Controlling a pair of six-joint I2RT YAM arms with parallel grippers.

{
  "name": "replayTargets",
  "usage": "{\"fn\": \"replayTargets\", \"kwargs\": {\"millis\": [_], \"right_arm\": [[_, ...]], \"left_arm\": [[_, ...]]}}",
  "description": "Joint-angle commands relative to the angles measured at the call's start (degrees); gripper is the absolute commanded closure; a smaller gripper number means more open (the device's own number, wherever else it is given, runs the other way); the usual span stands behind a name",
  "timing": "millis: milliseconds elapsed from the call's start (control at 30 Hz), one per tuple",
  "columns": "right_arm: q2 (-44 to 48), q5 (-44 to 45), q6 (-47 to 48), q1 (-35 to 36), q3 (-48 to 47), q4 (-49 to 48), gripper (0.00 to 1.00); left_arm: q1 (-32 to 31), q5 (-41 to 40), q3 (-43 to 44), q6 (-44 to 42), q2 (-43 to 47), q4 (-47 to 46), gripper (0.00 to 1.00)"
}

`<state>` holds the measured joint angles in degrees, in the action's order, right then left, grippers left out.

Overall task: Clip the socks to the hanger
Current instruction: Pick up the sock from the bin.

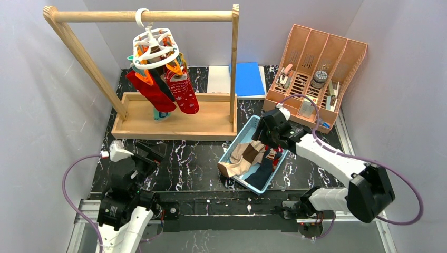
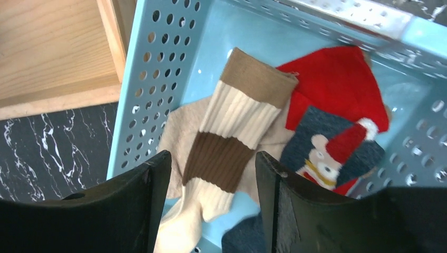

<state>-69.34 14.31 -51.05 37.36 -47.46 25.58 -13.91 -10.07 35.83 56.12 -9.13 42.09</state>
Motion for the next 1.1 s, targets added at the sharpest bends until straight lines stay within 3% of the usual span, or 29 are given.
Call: {"fn": "replayTargets", "kwargs": {"millis": [0,200,500,567,633,800,933,1067], "right_arm": [[-5.3,-0.3,0.3,-0.1,-4.2,-3.0,0.35],[-11.0,0.4,0.9,-0.1,-4.9,-4.2,0.44],[-16.0,-0.6,0.7,-0.1,-6.2,-4.5,0.47],[-16.3,-0.7,0.8,0.0,-6.1,-4.4,0.53],[-15.6,-0.8,1.0,0.0,-5.6,-4.6,0.64],[-8.6,-1.3,3.7,0.0,-6.7,-0.4,0.99],[2.9,-4.0,10.4,0.1,-8.4,3.8,0.99],[13.6,-13.3,21.0,0.1,-11.0,6.8,0.99]], "left_arm": [[-0.1,-1.1,-0.8,-0.8,2.8,0.5,0.02],[-0.1,-2.0,-0.6,-2.2,3.3,1.6,0.02],[-0.1,-1.9,-0.6,-2.8,2.9,0.9,0.02],[-0.1,-1.9,-0.6,-2.7,2.9,1.3,0.02],[-0.2,-1.9,-0.6,-2.6,2.9,1.5,0.02],[-0.2,-2.0,-0.1,-3.0,2.6,2.2,0.02],[-0.1,1.1,0.9,-5.9,1.3,0.4,0.02],[-0.2,6.6,1.0,-7.5,-0.4,-6.4,0.03]]}}
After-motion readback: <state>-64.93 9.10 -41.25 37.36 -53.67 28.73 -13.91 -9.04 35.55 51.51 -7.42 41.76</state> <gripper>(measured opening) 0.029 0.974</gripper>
